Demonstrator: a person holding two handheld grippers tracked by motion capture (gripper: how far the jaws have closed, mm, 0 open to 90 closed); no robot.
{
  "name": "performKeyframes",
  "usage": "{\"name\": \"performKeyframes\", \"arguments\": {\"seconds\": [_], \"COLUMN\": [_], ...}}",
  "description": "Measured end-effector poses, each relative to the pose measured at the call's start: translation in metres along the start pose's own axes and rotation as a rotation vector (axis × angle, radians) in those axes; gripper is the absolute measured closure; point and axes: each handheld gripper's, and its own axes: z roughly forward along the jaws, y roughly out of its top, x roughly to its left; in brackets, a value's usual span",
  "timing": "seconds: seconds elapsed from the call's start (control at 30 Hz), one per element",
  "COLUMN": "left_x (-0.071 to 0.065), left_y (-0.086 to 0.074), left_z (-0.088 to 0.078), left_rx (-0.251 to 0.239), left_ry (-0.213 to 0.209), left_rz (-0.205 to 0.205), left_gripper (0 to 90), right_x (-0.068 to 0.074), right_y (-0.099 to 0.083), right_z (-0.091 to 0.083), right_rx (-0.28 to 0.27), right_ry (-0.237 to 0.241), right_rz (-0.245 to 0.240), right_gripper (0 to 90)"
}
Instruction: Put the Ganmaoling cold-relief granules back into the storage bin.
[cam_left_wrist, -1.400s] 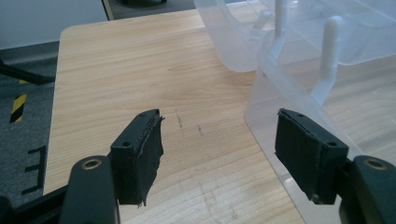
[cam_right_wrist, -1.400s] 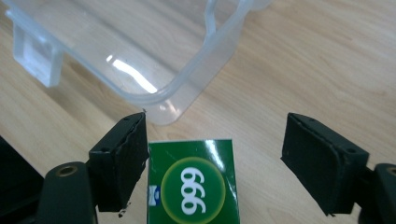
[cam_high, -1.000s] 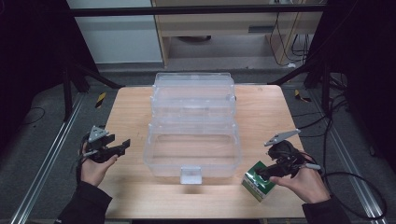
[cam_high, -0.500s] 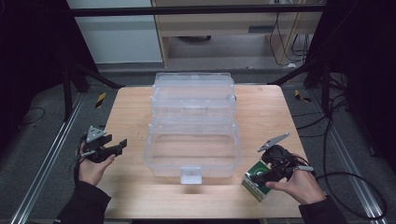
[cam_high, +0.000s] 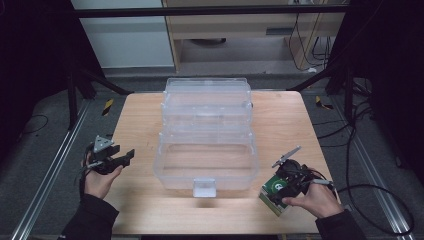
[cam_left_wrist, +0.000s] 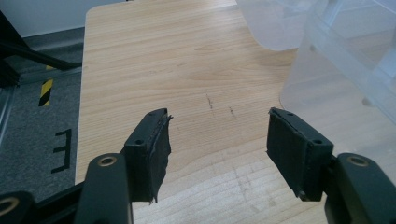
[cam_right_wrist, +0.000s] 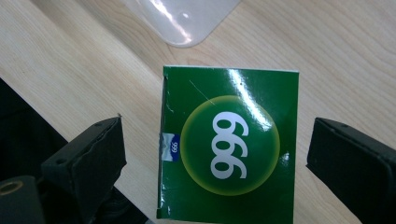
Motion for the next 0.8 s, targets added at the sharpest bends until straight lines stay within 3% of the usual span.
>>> {"name": "performKeyframes", "arguments": {"seconds": [0.8], "left_x": [0.000], "left_y": [0.000], "left_z": [0.001], "left_rx": [0.024], "left_ry": [0.000], "left_rz": [0.008], "left_gripper": [36.3], "right_x": [-0.012], "right_y": [0.002], "right_z": [0.026], "right_rx": [0.119], "right_ry": [0.027], "right_rz": [0.023], "right_gripper": [11.0]}}
